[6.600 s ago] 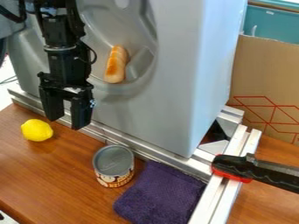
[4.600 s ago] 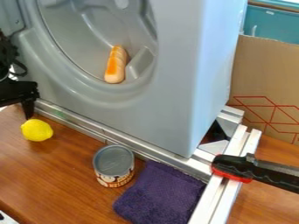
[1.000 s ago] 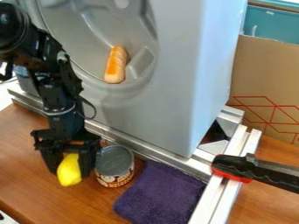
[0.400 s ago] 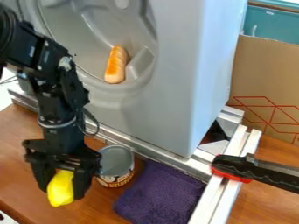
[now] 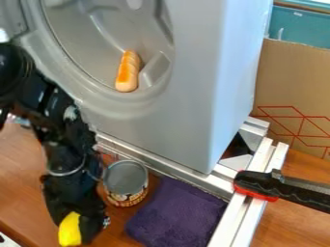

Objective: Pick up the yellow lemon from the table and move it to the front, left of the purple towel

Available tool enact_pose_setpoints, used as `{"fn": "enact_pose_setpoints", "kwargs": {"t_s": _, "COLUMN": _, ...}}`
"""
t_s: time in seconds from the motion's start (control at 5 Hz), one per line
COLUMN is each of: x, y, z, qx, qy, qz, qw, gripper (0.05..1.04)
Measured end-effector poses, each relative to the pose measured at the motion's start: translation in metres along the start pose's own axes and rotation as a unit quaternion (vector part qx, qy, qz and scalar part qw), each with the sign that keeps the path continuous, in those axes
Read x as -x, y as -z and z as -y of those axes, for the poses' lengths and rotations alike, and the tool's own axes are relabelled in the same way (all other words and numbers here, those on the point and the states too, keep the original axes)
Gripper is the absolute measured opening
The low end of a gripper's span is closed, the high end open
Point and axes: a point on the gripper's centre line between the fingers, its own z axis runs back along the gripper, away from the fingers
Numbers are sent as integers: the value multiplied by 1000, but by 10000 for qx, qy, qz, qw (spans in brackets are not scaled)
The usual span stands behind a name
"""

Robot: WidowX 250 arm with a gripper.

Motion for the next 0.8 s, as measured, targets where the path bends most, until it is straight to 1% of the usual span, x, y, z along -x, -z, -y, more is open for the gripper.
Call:
{"fn": "enact_pose_setpoints", "kwargs": {"t_s": 0.2, "x": 3, "y": 6, "z": 0, "qx": 63, "qy": 38, "qz": 99, "qw": 9999, "gripper": 817}}
{"fn": "enact_pose_setpoints", "kwargs": {"t_s": 0.4, "x": 6, "y": 7, "z": 2, "qx": 65, "qy": -134, "qz": 161, "qw": 9998, "gripper": 818}}
{"fn": "enact_pose_setpoints", "kwargs": {"t_s": 0.6, "x": 3, "y": 7, "z": 3, "qx": 106, "qy": -125, "qz": 246, "qw": 9996, "gripper": 865}}
{"fn": "enact_pose_setpoints", "kwargs": {"t_s": 0.8, "x": 6, "y": 13, "z": 4, "qx": 237, "qy": -210, "qz": 131, "qw": 9994, "gripper": 1012}}
